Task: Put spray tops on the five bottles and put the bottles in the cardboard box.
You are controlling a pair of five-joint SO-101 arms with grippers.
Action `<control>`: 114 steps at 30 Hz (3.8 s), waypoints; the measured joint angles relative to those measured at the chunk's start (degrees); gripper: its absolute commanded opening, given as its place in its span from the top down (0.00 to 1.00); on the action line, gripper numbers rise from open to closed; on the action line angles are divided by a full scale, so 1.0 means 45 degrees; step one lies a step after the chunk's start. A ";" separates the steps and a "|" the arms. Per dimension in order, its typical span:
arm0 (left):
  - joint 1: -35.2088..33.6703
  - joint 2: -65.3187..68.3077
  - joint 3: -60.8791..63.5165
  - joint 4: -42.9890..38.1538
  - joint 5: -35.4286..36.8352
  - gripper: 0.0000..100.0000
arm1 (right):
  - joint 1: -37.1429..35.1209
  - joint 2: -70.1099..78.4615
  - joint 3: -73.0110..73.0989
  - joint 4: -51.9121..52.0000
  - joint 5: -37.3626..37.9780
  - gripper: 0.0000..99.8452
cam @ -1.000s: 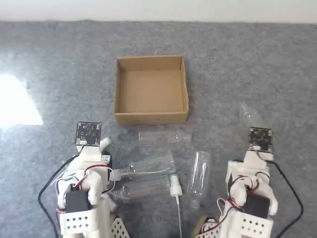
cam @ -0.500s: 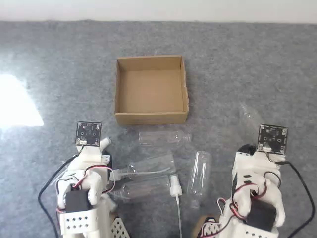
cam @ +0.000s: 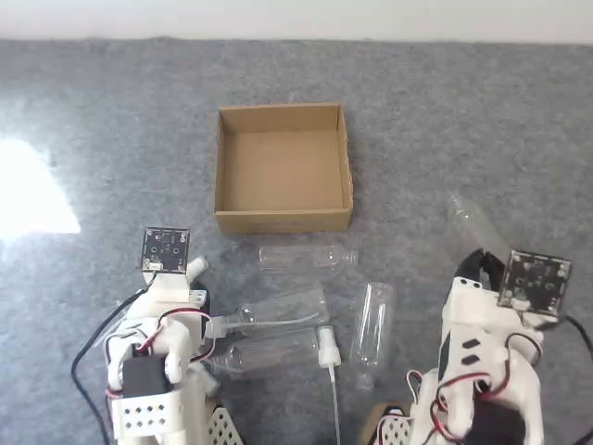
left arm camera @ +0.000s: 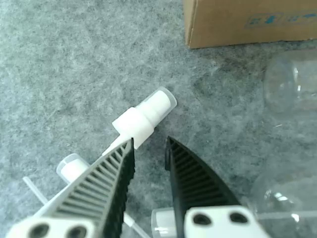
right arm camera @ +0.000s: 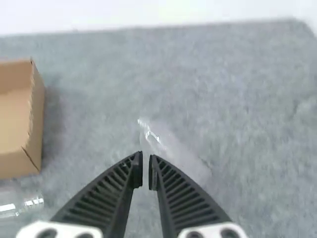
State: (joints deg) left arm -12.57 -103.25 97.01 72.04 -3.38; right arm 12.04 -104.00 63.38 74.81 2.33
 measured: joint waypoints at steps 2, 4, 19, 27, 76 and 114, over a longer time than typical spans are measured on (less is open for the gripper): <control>0.0000 0.0000 0.0000 0.0000 0.0000 0.90 | -0.0195 -0.0020 -0.0313 0.0000 -0.0039 0.99; 0.0000 0.0000 0.0000 0.0000 0.0000 0.90 | -0.0215 0.0000 -0.0567 0.0000 -0.0059 0.99; 0.0000 0.0000 0.0000 0.0000 0.0000 0.90 | -0.0215 0.6955 -0.3946 0.0000 -0.0059 0.99; 0.0000 0.0000 0.0000 0.0000 0.0000 0.90 | -0.0215 0.9944 -0.5099 0.0098 -0.0059 0.88; 0.0000 0.0000 0.0000 0.0000 0.0000 0.90 | -0.1133 2.4537 -1.3304 0.0977 0.5411 0.66; 0.0000 0.0000 0.0000 0.0000 0.0000 0.90 | -0.1172 2.8835 -1.5609 0.0977 0.5919 0.74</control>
State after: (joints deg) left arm -12.57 -103.25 97.01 72.04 -3.38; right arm 6.77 25.76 -6.86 79.21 28.97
